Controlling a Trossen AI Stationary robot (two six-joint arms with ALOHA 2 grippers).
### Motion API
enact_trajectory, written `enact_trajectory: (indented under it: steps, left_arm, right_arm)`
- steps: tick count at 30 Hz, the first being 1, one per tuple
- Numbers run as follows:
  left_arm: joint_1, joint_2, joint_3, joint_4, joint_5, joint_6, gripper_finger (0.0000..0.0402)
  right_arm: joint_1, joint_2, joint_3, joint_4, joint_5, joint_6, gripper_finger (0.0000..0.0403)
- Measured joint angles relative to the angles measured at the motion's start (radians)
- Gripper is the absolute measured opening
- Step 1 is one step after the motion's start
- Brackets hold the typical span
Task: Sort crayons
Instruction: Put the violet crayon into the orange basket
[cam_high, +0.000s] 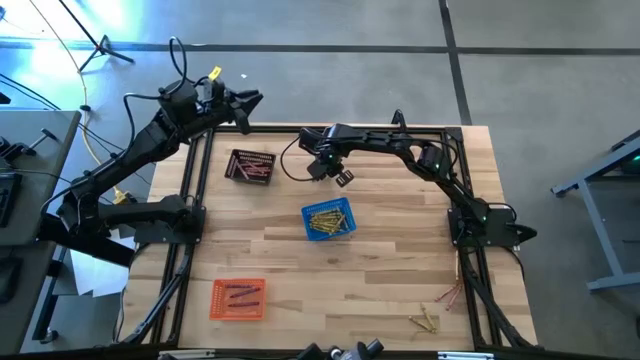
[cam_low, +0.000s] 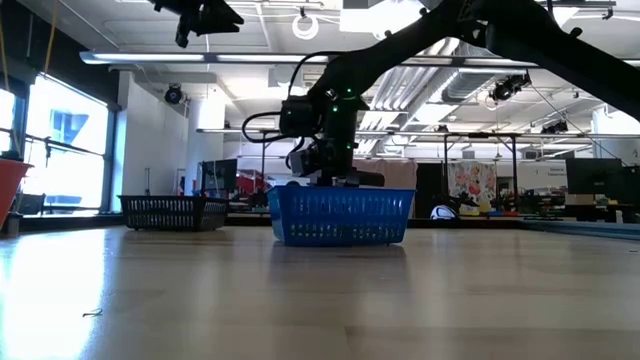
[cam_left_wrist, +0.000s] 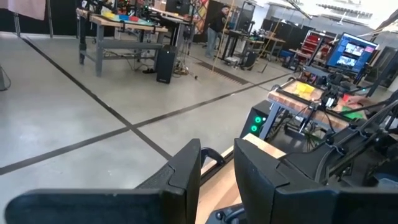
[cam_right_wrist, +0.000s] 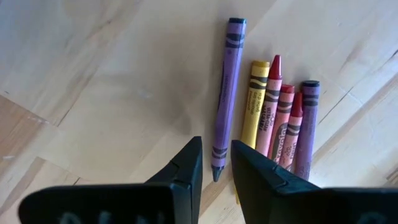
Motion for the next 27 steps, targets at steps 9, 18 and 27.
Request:
enact_trajectory:
  steps: [9,18,27]
  left_arm:
    - [0.0,0.0,0.0,-0.04,0.0,0.0,0.0085]
    - [0.0,0.0,0.0,-0.175,-0.017,0.048,0.0085]
    - [-0.007,0.073,0.0,-0.267,-0.077,0.081,0.0085]
  right_arm:
    - [-0.002,0.0,0.0,0.004,0.0,0.003,0.0069]
    - [-0.027,-0.006,0.0,0.042,-0.134,0.257,0.0061]
    - [-0.054,-0.079,0.0,-0.001,-0.153,0.507,0.0037]
